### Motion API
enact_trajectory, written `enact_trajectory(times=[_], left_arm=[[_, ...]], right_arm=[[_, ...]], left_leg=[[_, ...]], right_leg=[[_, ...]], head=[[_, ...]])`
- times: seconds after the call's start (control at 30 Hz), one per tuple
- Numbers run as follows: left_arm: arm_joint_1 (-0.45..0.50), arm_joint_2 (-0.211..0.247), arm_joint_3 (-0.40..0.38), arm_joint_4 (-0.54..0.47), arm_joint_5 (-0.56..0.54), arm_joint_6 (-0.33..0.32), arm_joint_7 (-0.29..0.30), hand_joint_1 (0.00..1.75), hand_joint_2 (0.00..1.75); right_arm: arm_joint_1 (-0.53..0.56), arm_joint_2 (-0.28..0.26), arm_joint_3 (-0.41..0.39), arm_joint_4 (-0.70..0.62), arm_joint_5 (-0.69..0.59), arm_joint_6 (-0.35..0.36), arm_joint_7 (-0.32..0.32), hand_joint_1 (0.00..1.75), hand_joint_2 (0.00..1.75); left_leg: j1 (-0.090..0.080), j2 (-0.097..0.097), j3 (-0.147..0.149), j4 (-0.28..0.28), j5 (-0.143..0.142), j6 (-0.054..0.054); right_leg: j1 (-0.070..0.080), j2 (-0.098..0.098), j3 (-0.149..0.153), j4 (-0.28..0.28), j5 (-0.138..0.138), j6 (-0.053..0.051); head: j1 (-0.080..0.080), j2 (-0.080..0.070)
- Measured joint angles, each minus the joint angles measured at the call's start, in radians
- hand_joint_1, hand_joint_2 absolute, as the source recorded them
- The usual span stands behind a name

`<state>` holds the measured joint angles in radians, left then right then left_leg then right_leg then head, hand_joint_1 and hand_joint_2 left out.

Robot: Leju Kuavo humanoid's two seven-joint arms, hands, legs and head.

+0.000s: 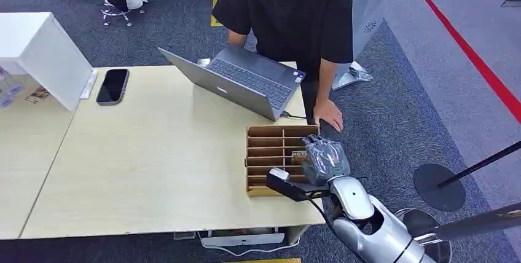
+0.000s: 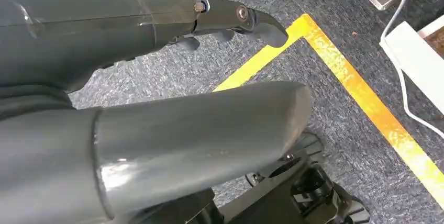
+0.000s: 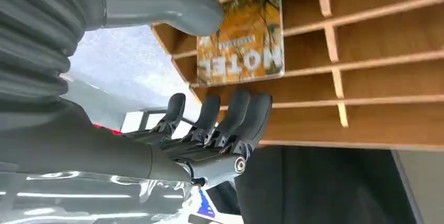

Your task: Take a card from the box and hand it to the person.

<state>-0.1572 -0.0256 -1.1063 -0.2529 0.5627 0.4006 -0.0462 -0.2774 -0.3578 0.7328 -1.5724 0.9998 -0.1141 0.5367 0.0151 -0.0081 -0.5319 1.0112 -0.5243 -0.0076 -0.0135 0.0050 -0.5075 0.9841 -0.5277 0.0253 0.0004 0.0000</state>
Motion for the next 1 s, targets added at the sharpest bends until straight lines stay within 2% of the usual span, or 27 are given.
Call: enact_trajectory(times=[0.17, 1.0], left_arm=[[0.0, 0.0, 0.0, 0.0, 0.0, 0.0, 0.001, 0.0, 0.0], [-0.001, 0.0, 0.0, 0.0, 0.0, 0.0, 0.0, 0.0, 0.0]], right_arm=[[-0.01, 0.003, 0.005, 0.022, 0.001, -0.002, 0.0, 0.68, 1.75], [-0.027, 0.014, 0.027, 0.033, 0.057, -0.018, 0.015, 0.75, 1.75]], left_leg=[[0.0, 0.0, 0.001, 0.0, 0.0, 0.0], [0.0, 0.0, 0.002, 0.0, 0.001, 0.0]], right_leg=[[0.0, 0.0, 0.0, 0.0, 0.0, 0.0], [0.0, 0.0, 0.002, 0.0, 0.001, 0.001]], head=[[0.0, 0.0], [0.0, 0.0]])
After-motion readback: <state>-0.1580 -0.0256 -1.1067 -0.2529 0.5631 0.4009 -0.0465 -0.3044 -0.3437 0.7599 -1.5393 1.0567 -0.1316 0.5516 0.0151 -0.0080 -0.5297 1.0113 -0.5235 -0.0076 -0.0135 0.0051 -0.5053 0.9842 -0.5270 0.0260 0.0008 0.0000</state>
